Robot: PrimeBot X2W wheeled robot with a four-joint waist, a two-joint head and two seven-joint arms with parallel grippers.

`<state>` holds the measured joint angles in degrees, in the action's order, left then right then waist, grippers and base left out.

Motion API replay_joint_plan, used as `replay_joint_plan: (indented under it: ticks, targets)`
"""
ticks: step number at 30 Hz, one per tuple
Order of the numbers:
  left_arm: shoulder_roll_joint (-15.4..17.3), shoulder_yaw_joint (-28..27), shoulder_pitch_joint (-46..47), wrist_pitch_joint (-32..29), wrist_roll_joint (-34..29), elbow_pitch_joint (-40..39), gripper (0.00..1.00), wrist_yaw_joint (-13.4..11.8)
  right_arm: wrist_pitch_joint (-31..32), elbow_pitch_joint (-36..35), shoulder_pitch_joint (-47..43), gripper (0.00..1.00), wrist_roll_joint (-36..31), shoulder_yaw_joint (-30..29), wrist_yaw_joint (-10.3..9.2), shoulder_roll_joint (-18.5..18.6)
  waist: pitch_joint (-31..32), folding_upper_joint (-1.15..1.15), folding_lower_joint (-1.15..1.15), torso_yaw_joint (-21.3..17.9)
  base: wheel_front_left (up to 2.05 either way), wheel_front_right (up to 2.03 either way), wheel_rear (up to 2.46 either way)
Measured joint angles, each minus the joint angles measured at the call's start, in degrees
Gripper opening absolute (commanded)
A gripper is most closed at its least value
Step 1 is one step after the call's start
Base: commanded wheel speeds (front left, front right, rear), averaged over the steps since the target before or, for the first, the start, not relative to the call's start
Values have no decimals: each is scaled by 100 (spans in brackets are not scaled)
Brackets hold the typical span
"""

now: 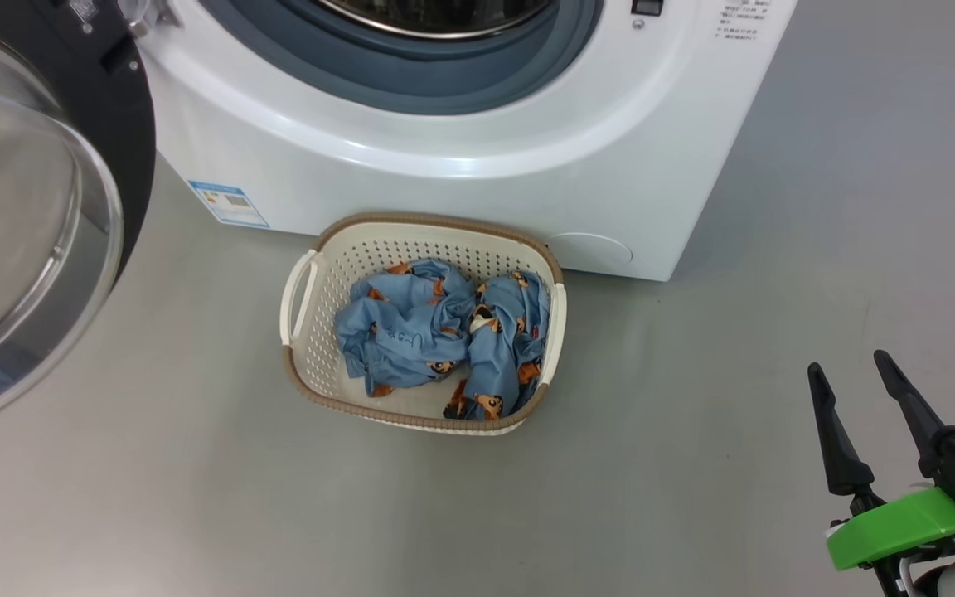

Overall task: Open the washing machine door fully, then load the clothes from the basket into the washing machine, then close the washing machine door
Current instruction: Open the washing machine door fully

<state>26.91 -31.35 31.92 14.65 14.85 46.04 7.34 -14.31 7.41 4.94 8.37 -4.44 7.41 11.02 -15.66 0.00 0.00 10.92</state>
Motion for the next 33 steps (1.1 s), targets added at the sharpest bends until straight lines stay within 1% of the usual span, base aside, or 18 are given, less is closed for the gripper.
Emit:
replay_joint_plan:
  ticks: [4,11,13,14,15,16,18,21,22,24,29,33]
  targets:
    - [-158,-14,-106,0,-2,-183,0,0,0,22,-2,100,1,16,0,-21,119,0,0,16,0,0,0]
    - [-446,197,-820,-1,14,-649,0,5,0,98,-23,100,20,70,0,-31,376,0,0,65,0,0,0]
    - [-531,290,-1020,-1,53,-811,9,5,0,114,-26,100,25,89,-1,-35,456,0,0,82,0,0,0]
    - [-584,315,-1109,-1,60,-891,15,5,0,125,-29,100,36,97,0,-36,495,0,0,91,0,0,0]
    - [-632,356,-1198,-1,63,-960,25,5,0,137,-30,100,45,105,-1,-38,533,0,0,101,0,0,0]
    - [-682,390,-1288,-1,64,-1025,31,5,0,146,-36,100,47,112,-1,-41,572,0,0,112,0,0,0]
    - [-775,439,-1466,-1,67,-1162,37,5,0,162,-55,100,51,123,0,-49,647,0,0,133,0,0,0]
    - [-929,530,-1723,-1,96,-1347,50,5,0,175,-140,100,82,137,-1,-52,754,0,0,159,0,0,0]
    - [-984,572,-1809,-1,107,-1424,63,5,0,191,-172,100,82,143,0,-54,790,0,0,165,0,0,0]
    - [-1135,704,-2041,-1,104,-1646,100,5,0,205,-211,100,92,149,0,-54,889,0,0,174,0,0,0]
    - [-1502,916,-2409,-1,42,-2047,100,5,0,223,-287,100,142,154,-1,-55,1043,0,0,146,0,0,0]
    - [-1613,1190,-2648,-1,51,-2327,100,5,0,240,-302,100,189,153,0,-57,1116,0,0,40,0,0,0]
